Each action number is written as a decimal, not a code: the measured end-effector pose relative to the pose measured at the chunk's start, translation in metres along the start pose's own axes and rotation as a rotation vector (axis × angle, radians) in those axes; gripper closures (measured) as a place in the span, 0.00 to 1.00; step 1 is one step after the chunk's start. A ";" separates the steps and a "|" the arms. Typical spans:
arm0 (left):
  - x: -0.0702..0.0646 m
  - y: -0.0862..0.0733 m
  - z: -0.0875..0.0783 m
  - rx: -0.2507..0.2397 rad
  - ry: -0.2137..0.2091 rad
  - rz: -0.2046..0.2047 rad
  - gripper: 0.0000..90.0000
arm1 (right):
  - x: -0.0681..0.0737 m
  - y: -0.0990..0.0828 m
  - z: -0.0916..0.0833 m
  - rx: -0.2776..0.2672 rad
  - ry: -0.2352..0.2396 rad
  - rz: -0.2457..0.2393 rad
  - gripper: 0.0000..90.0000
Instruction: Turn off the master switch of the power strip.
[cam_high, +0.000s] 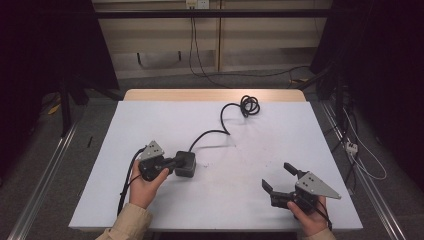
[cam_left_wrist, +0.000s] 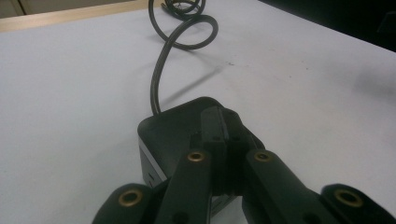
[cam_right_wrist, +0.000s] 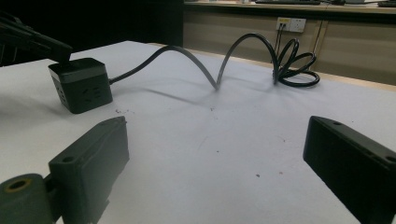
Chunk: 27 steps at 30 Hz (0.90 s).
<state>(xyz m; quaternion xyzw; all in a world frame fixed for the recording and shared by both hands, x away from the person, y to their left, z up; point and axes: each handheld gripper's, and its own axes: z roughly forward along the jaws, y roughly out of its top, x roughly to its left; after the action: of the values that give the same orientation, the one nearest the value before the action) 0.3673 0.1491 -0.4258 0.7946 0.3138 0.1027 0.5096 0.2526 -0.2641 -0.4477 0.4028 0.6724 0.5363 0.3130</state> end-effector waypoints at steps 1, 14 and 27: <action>0.000 0.000 0.000 0.000 0.000 0.000 1.00 | 0.000 0.000 0.000 0.001 0.000 0.000 0.07; 0.000 0.000 0.000 -0.001 -0.005 -0.007 1.00 | 0.000 0.000 0.000 0.000 0.000 0.000 0.07; 0.000 0.000 0.000 -0.004 -0.011 -0.013 0.96 | 0.000 0.000 0.000 0.000 0.001 -0.002 0.07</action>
<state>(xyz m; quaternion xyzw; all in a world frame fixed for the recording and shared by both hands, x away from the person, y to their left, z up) 0.3674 0.1494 -0.4255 0.7920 0.3157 0.0956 0.5136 0.2528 -0.2641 -0.4476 0.4019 0.6728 0.5363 0.3134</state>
